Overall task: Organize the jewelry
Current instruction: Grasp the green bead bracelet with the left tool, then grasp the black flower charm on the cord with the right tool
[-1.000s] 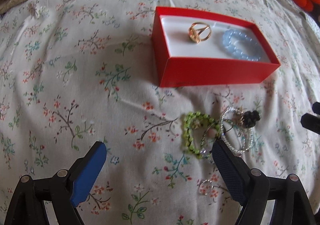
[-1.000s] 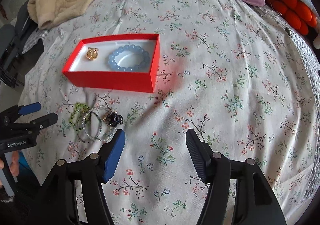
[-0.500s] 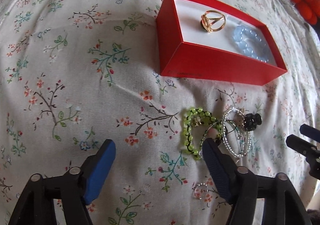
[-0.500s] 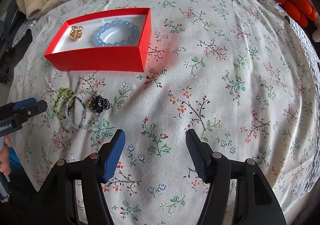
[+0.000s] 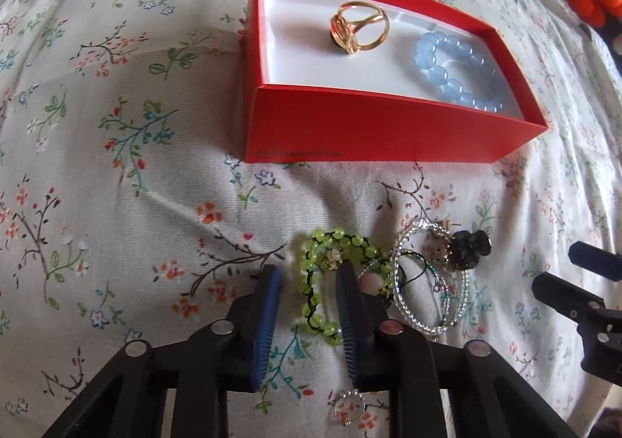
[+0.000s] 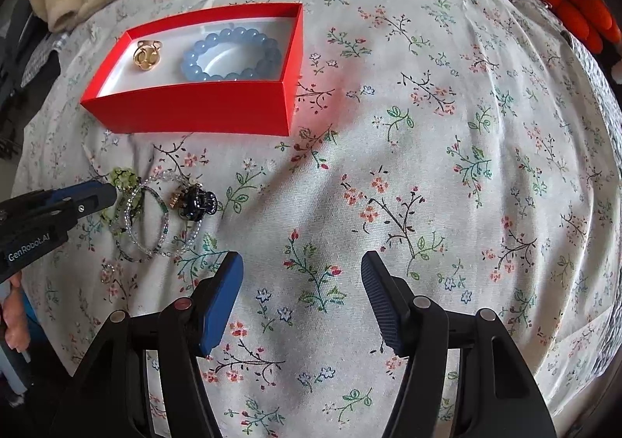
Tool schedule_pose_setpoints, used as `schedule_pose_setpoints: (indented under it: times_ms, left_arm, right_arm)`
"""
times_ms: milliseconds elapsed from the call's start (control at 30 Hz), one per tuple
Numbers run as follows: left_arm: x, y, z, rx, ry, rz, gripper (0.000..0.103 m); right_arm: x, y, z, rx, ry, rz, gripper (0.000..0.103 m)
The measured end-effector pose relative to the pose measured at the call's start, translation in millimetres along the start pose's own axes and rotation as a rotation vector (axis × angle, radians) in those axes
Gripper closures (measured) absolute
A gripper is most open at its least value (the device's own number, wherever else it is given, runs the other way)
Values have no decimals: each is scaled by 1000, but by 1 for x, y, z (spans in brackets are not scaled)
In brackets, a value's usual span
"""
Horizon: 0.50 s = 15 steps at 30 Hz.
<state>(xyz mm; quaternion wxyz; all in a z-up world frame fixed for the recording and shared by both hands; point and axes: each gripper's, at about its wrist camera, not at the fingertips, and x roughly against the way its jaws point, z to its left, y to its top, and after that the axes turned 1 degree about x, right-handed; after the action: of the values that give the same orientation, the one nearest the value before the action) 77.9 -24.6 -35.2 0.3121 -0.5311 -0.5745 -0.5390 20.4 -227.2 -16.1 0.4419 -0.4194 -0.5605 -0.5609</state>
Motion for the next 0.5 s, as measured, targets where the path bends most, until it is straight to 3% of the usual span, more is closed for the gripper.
schedule_pose_setpoints:
  times_ms: [167,500]
  left_arm:
    - [-10,2,-10,-30,26,4,99]
    - [17,4,-15,-41,2,-75,101]
  right_arm:
    - [-4,3,5,2,-2,6,37]
    - [-10,11,21,14,4,6,37]
